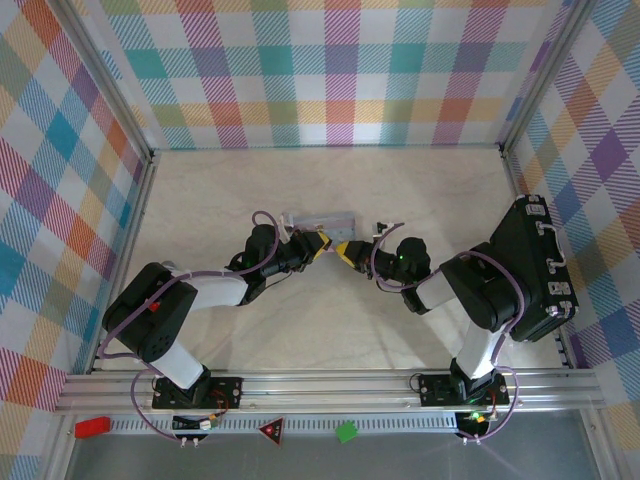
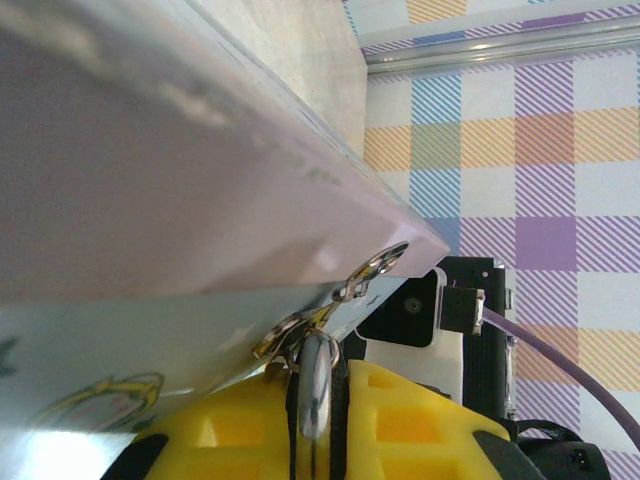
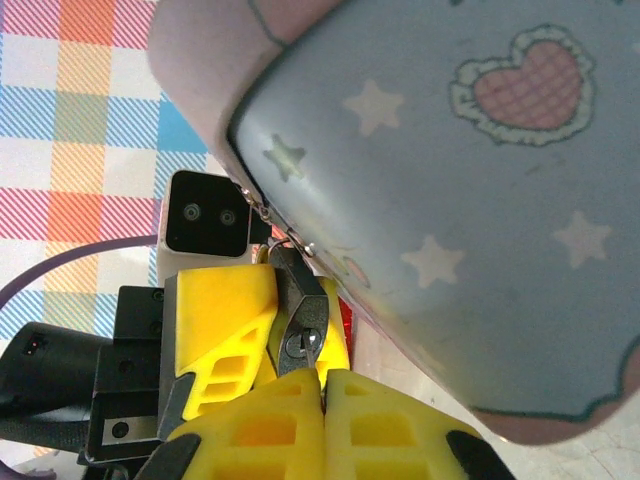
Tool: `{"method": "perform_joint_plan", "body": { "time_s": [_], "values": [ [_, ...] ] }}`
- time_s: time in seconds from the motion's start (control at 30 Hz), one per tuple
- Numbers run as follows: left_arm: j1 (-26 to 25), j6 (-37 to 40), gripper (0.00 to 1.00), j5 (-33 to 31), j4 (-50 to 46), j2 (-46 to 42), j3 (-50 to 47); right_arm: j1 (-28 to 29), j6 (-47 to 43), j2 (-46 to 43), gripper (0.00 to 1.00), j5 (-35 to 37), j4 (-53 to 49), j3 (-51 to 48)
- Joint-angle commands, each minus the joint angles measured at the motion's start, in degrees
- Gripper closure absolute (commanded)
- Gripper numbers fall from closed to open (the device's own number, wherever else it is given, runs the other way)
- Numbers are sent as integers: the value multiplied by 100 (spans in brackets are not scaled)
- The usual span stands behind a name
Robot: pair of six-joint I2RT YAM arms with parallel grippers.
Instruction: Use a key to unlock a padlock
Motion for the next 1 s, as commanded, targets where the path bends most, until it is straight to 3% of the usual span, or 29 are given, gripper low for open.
{"method": "perform_joint_plan", "body": {
  "time_s": [0.0, 0.43, 0.97],
  "values": [
    [-560, 170, 100, 1216, 403, -18, 101, 137, 147, -24, 100, -91, 406, 376],
    [-621, 546, 100, 1375, -31, 13, -80, 453, -133, -319, 100, -77, 403, -43],
    [-924, 925, 98, 1223, -500, -302, -715, 636, -641, -252, 100, 549, 395, -1167]
  ]
}}
